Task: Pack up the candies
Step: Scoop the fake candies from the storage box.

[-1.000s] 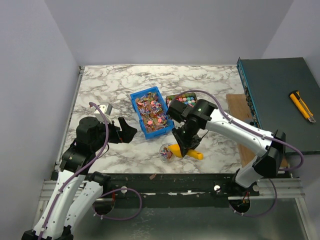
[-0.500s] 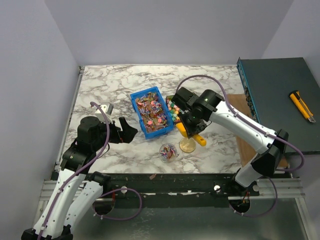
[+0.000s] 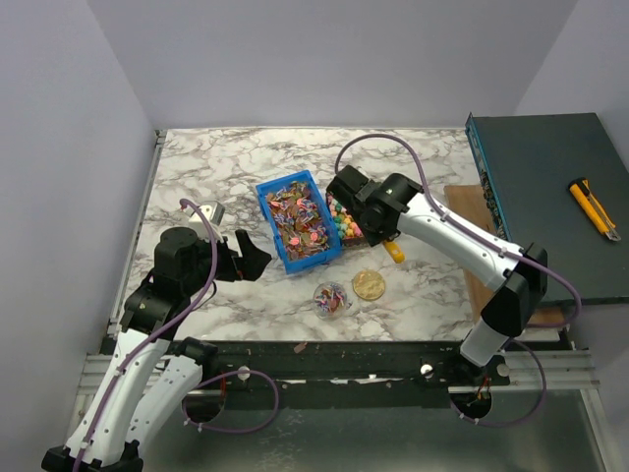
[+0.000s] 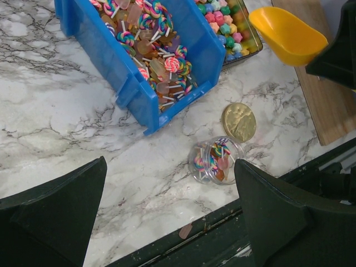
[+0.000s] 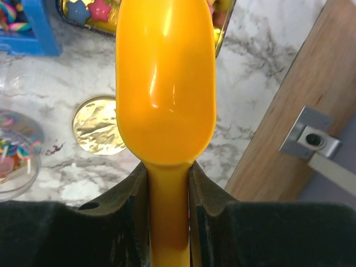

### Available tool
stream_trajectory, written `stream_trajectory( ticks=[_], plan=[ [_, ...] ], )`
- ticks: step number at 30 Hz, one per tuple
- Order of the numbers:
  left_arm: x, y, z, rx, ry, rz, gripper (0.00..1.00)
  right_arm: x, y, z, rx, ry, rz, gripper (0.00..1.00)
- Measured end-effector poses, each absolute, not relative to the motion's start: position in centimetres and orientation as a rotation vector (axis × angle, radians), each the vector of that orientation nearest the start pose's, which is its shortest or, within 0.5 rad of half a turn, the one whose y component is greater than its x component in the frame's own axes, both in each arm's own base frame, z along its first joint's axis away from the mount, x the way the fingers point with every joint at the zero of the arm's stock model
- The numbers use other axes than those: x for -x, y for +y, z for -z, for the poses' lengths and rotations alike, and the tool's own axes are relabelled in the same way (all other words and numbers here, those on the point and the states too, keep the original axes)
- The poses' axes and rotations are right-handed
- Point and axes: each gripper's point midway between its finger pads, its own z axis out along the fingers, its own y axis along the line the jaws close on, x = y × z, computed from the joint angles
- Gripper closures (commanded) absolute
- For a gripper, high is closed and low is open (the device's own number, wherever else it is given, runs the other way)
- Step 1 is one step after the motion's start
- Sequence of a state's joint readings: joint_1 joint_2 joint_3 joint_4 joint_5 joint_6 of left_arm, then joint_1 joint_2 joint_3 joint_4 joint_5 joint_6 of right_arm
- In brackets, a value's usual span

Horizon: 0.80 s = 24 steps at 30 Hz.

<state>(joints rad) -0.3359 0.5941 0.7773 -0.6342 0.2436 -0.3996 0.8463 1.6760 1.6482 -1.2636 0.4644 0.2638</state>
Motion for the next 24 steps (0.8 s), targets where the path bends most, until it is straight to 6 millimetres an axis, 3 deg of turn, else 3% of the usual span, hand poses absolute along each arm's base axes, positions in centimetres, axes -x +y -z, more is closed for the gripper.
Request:
stream_trajectory(
  ticks=[6, 16, 24],
  plan=[
    [-19.9, -13.1, -22.5, -0.093, 2.081, 0.704, 0.01, -29.4, 19.3, -18.9, 0.814, 2.450, 0.426, 0.99],
    [-19.9, -13.1, -22.5, -0.092, 2.082, 0.703, 0.01, -32.5, 16.4, -15.8, 1.189, 2.303, 0.634, 0.99],
    [-19.9, -13.1, -22.5, -0.092, 2.083, 0.703, 0.01, -35.4, 15.2, -16.4, 1.254, 2.221, 0.680, 0.99]
  ],
)
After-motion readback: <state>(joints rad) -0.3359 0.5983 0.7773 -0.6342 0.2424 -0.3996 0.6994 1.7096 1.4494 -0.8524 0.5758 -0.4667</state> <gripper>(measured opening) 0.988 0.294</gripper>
